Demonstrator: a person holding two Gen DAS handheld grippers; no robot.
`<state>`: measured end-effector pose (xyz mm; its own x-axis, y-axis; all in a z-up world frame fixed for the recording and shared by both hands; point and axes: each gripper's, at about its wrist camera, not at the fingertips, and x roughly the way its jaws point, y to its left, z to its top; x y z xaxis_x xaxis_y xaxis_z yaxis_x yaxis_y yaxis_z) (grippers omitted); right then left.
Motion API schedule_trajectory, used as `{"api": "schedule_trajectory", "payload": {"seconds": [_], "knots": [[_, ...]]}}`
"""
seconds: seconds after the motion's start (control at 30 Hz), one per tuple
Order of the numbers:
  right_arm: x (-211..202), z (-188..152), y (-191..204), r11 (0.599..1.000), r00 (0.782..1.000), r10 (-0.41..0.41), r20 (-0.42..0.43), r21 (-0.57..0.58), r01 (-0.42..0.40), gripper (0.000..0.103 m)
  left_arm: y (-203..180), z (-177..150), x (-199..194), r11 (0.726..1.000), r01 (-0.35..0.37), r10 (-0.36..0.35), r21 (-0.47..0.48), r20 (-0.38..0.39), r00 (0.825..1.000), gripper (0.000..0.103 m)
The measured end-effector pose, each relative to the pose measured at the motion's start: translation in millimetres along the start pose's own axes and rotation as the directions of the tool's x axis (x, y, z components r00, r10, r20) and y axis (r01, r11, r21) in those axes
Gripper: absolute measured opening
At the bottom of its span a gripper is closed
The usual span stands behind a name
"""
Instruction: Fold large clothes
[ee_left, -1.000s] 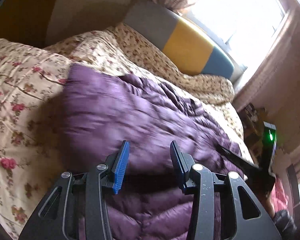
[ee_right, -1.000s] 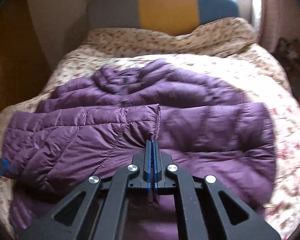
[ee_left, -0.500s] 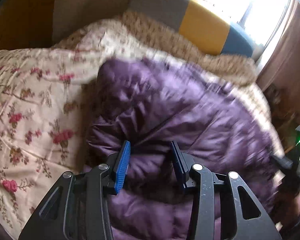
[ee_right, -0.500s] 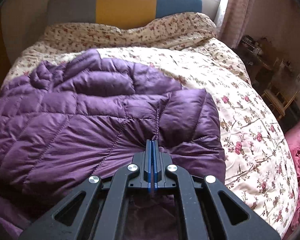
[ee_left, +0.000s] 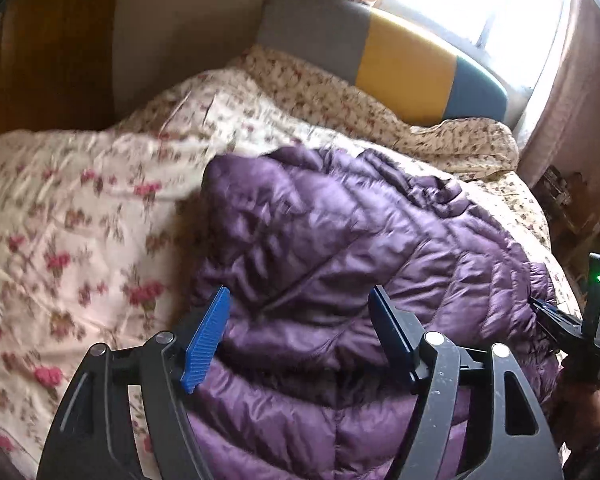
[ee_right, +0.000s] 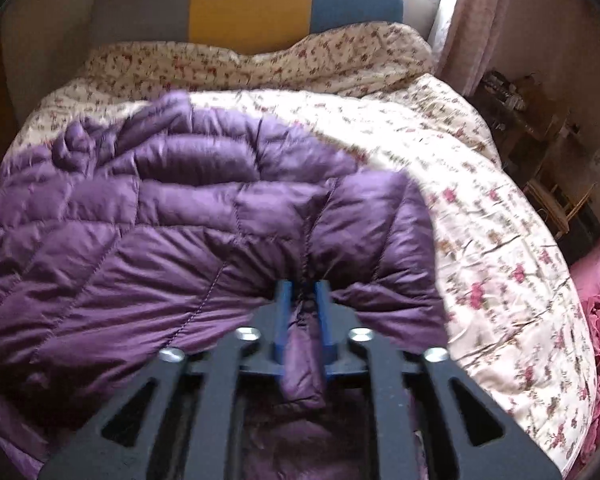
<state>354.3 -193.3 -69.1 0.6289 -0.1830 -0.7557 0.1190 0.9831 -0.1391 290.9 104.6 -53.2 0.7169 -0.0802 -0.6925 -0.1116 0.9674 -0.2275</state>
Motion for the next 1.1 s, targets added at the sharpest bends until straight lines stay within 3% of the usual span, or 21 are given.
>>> {"api": "schedule_trajectory", "payload": {"seconds": [0.03,0.13,0.27,0.5,0.73,1.1], "knots": [[-7.7,2.5,2.0,1.000,1.000,0.005,0.026,-0.004,-0.005,0.040,-2.4,3.1,-2.0,1.000,-0.004,0.003,0.010,0.013,1.000,0.071],[-21.9,7.7,12.8,0.998,0.996,0.066,0.066,-0.015,-0.065,0.042,-10.4,11.0,-1.0,0.999,0.003,-0.003,0.034,0.025,1.000,0.071],[-25.4,12.2,35.3,0.990,0.987,0.140,0.081,-0.043,-0.137,0.057,-20.2,16.4,5.8,0.998,0.010,-0.012,0.062,0.033,0.999,0.071],[11.5,13.4,52.2,0.989,0.990,0.140,0.026,-0.058,-0.139,0.058,-23.8,19.4,30.8,0.995,0.003,-0.005,0.097,0.017,1.000,0.071],[42.6,7.8,64.4,0.984,0.990,0.138,0.010,-0.118,-0.136,0.059,-4.5,8.5,80.6,0.998,0.019,-0.014,0.062,-0.075,0.997,0.071],[44.8,6.4,67.9,0.985,0.992,0.126,0.022,-0.125,-0.122,0.061,2.6,5.2,81.3,0.999,0.046,-0.045,0.019,-0.067,0.997,0.071]]}}
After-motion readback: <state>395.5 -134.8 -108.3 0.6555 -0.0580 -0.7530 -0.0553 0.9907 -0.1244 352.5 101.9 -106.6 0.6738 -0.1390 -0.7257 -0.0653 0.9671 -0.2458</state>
